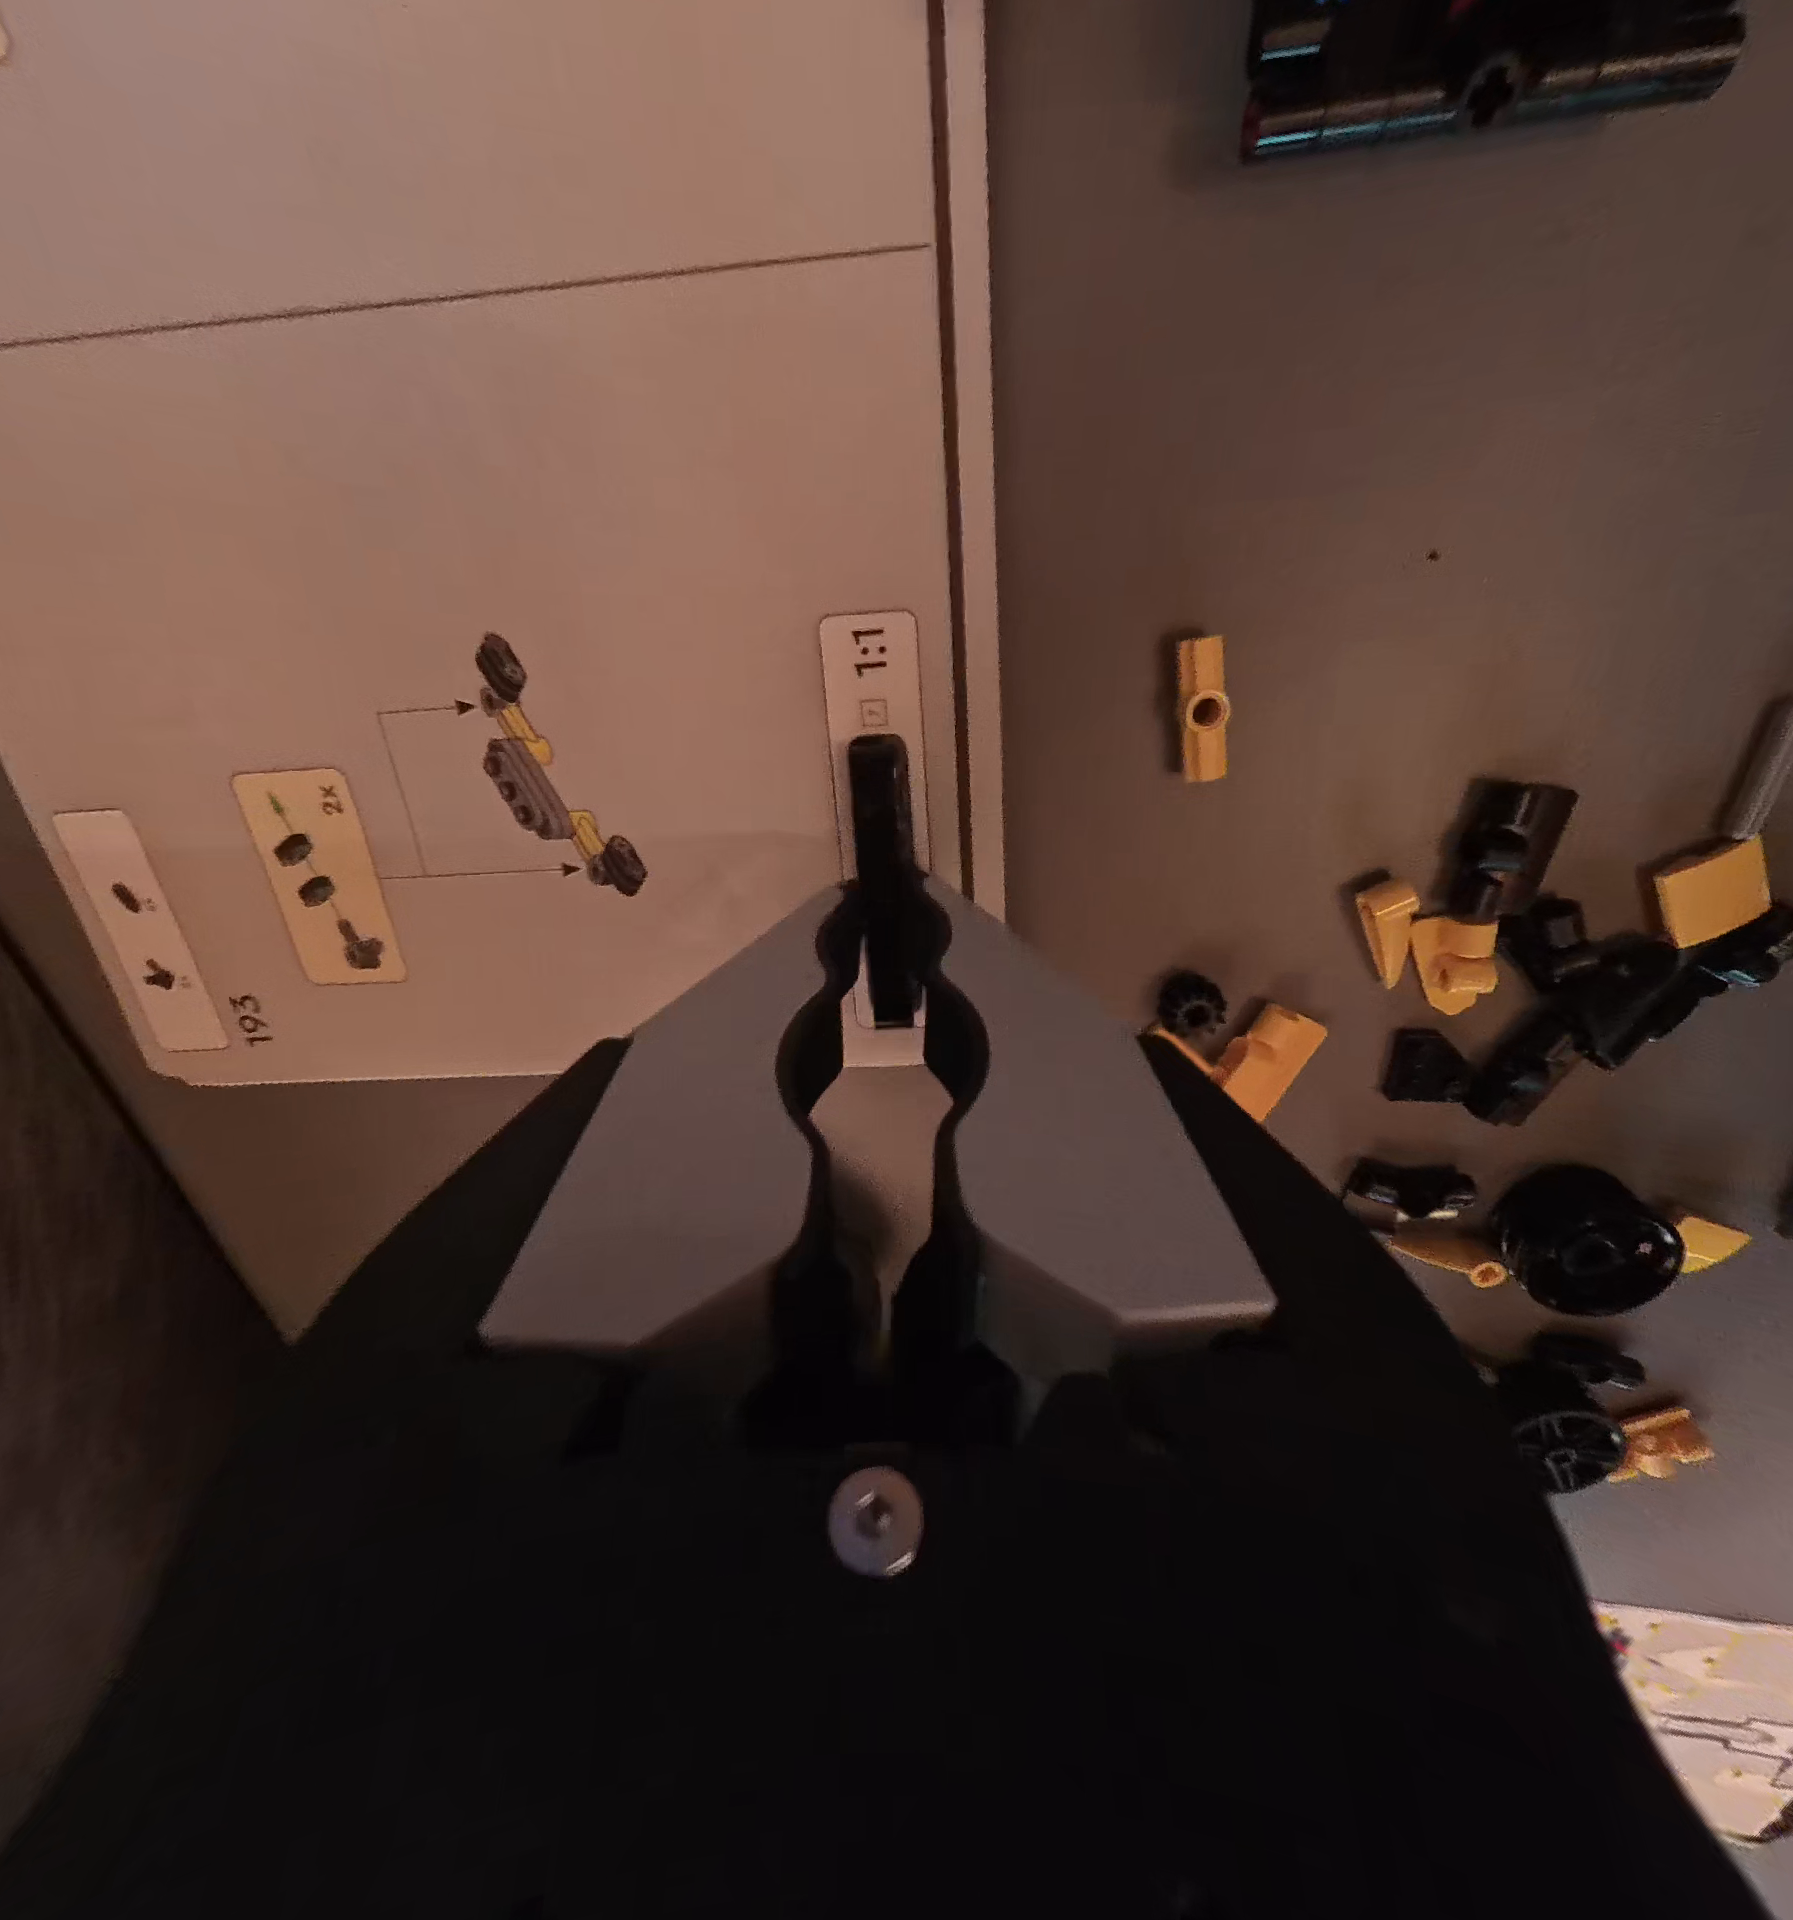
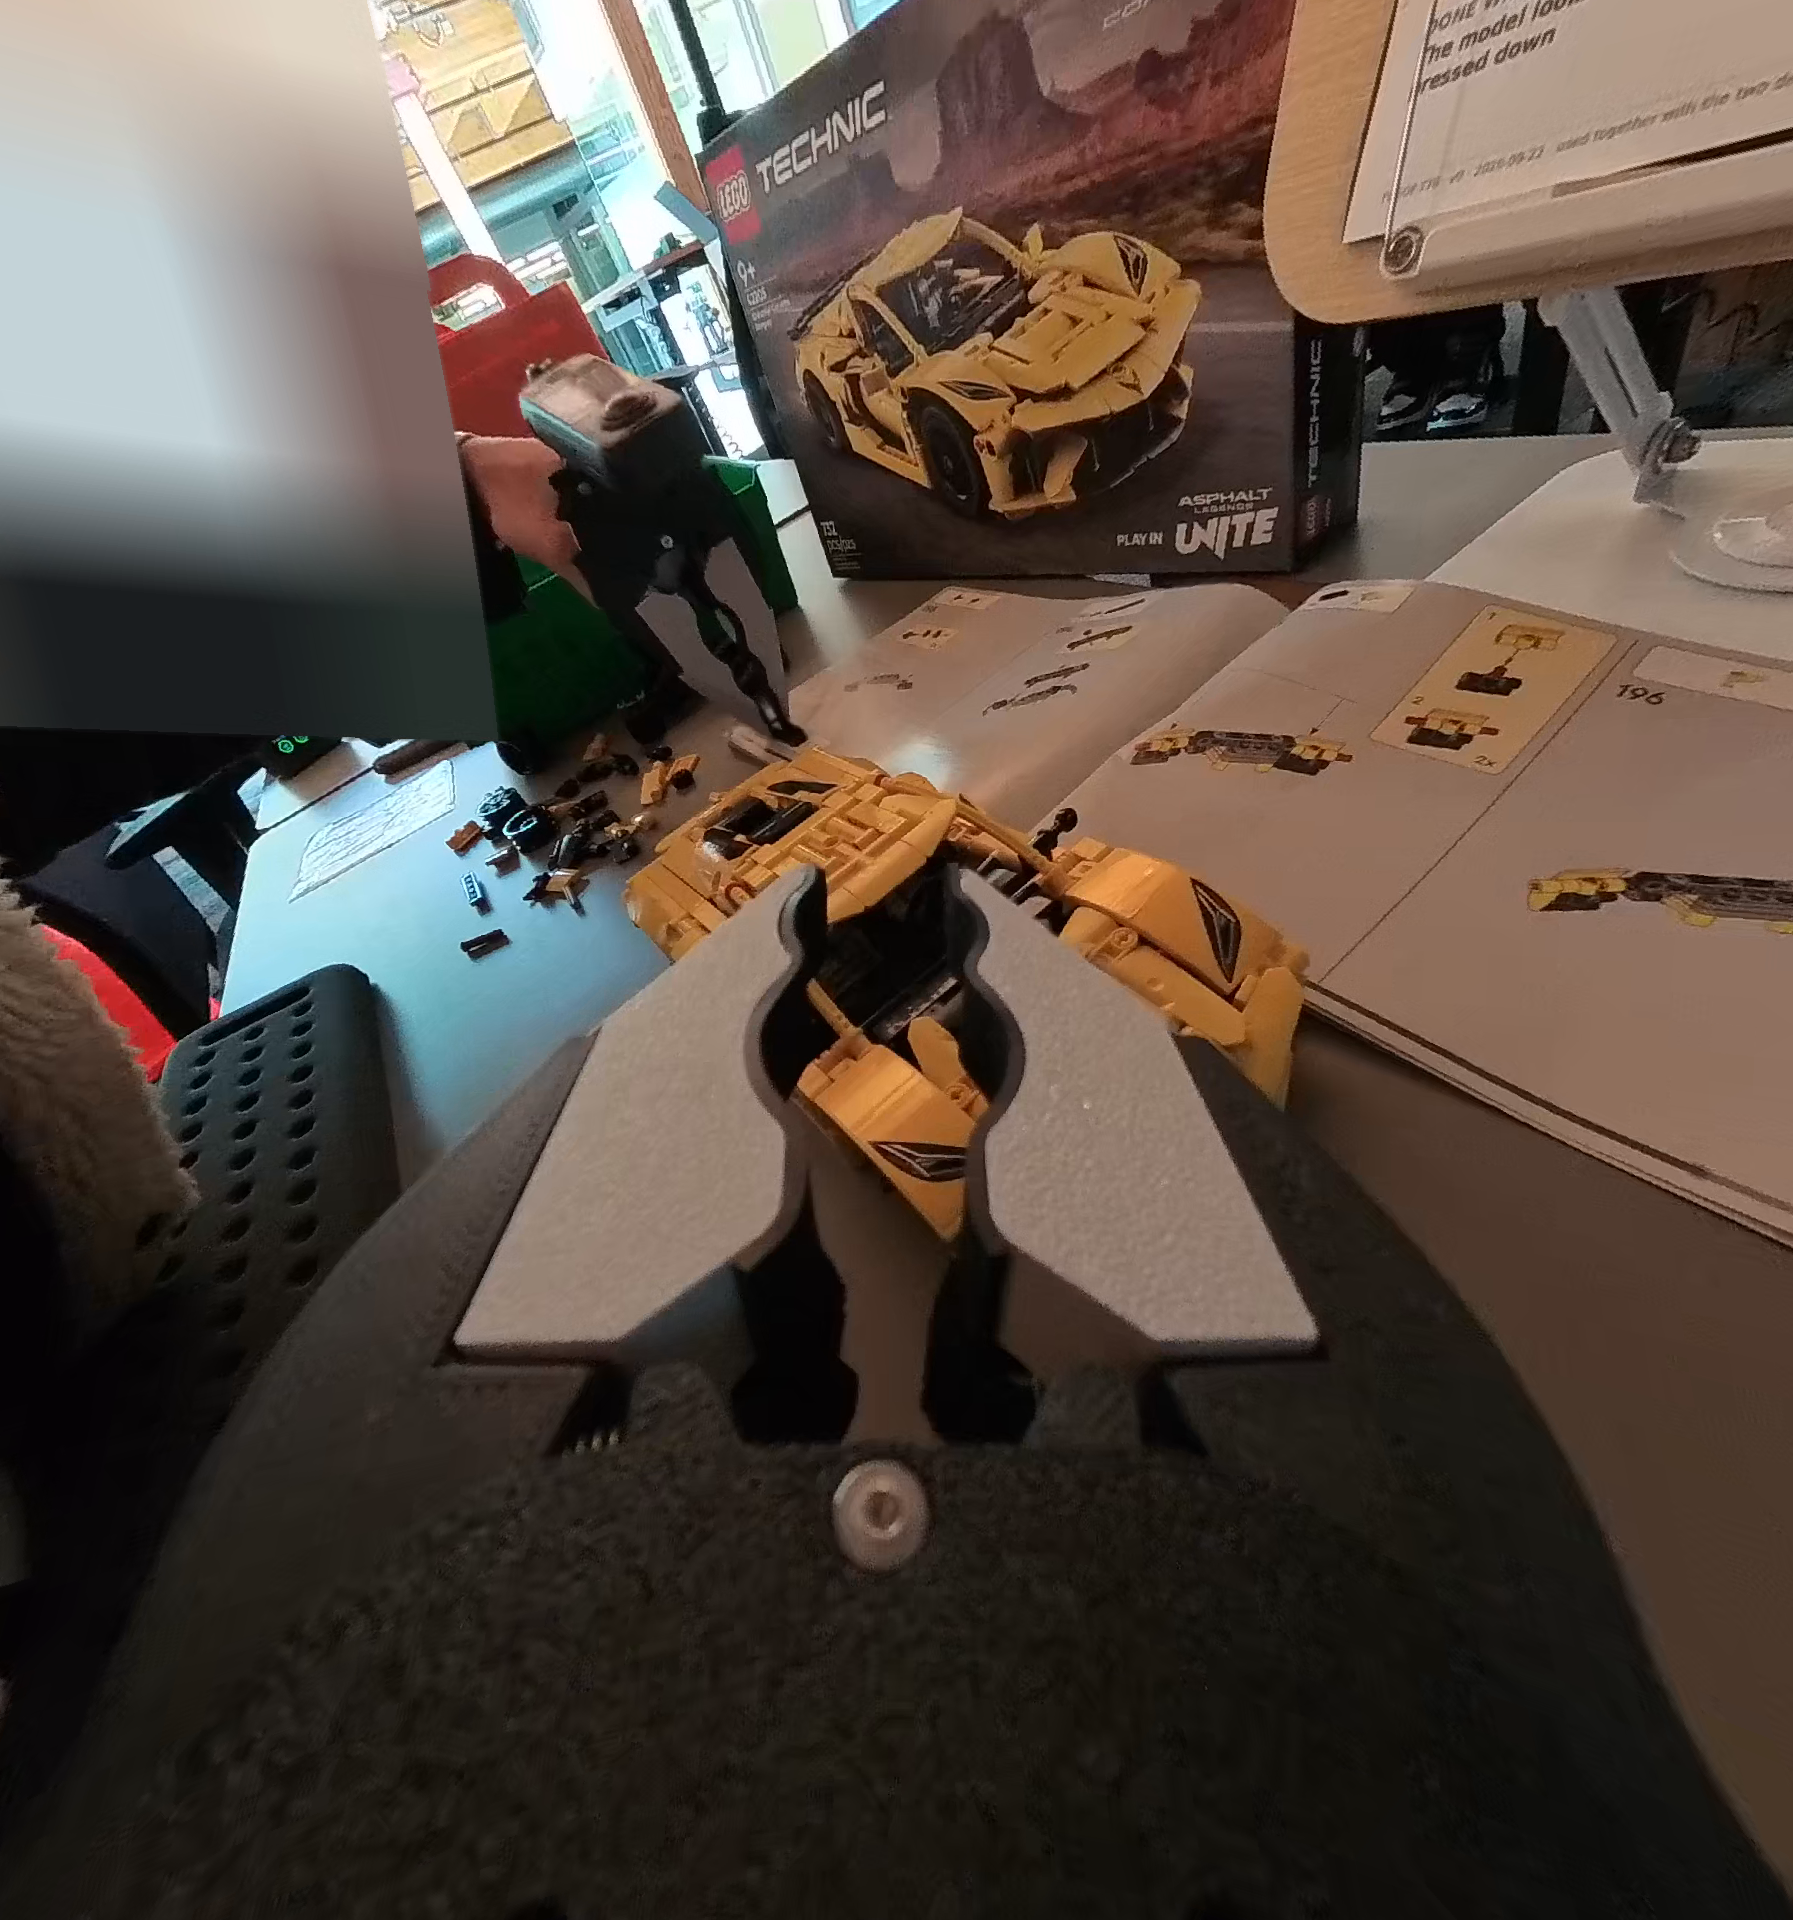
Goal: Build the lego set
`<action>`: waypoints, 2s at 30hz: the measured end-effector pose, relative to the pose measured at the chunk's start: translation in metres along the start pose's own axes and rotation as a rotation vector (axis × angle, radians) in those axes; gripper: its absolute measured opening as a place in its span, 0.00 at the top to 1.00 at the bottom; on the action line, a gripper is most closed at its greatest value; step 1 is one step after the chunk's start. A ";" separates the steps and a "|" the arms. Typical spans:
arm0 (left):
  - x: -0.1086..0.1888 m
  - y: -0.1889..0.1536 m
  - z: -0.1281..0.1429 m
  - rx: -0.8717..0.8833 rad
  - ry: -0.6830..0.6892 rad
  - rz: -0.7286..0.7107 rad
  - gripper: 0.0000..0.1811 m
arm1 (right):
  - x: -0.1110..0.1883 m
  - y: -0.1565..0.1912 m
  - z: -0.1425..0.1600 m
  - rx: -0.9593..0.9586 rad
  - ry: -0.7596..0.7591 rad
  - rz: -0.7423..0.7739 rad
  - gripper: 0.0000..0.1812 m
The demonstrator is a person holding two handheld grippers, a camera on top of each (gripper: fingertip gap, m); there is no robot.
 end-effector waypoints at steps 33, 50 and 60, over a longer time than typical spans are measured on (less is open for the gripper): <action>0.026 -0.038 -0.024 0.131 -0.161 0.004 0.96 | 0.001 0.001 0.001 -0.002 0.004 -0.005 0.89; -0.084 -0.202 -0.191 0.051 -0.349 0.124 0.96 | -0.001 0.026 0.004 0.122 0.003 -0.120 0.88; -0.090 -0.200 -0.225 0.103 -0.442 0.038 0.89 | -0.001 0.023 0.004 0.119 0.010 -0.102 0.89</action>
Point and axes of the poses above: each gripper's, where its closed fingertips meet, x back along the fingers, z out of its underside, y = z × x across the jaws, the point moved 7 cm from there along x, back along the fingers, and after that the axes turned 15 degrees about z, right-handed, at the moved point
